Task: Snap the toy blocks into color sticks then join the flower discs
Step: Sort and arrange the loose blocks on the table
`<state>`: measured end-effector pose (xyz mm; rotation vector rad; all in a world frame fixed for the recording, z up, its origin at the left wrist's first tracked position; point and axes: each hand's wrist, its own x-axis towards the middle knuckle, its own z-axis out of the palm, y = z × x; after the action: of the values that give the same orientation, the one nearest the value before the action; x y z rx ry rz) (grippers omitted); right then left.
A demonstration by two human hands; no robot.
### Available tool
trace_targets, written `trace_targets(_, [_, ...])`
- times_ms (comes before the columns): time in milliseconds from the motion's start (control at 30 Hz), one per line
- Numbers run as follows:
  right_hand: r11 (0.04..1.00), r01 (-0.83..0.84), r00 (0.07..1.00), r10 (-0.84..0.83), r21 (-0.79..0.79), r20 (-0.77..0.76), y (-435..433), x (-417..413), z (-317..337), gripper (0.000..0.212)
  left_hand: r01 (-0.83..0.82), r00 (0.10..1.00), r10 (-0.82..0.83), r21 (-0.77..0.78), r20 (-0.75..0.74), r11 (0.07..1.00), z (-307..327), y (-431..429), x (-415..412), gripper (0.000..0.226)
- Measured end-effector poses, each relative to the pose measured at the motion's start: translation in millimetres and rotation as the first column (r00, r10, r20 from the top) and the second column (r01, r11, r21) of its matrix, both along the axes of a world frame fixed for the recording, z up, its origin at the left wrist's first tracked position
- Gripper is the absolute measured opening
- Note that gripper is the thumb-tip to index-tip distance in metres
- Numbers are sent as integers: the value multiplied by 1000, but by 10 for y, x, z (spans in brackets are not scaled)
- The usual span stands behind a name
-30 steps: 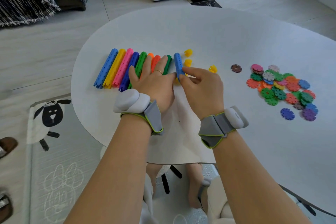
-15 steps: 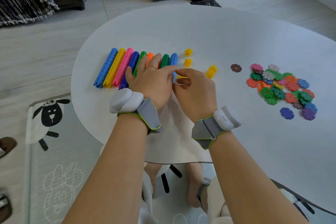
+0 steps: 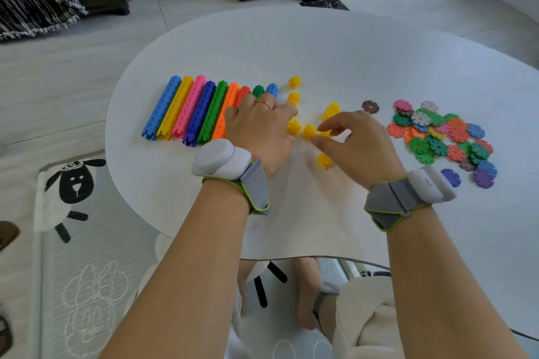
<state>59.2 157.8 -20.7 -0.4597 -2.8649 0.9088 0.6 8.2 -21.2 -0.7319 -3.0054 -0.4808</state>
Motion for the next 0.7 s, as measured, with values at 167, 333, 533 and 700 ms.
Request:
trace_targets(167, [986,-156,979,146,60,144,0,78,-30,33,95,991,-105,110,88,989,42,60,8,44])
trace_targets(333, [996,-53,996,47,66,79,-4,-9,-61,21,125,978,-147,152,146,980,31,207,59,44])
trace_targets(533, [998,59,997,-57,-36,49,31,-52,-60,23,175,968,-180,46,172,984,-67,361,18,39])
trace_targets(700, [997,29,999,-31,-65,-42,15,-20,-67,22,131,978,-138,55,157,990,-84,376,5,36])
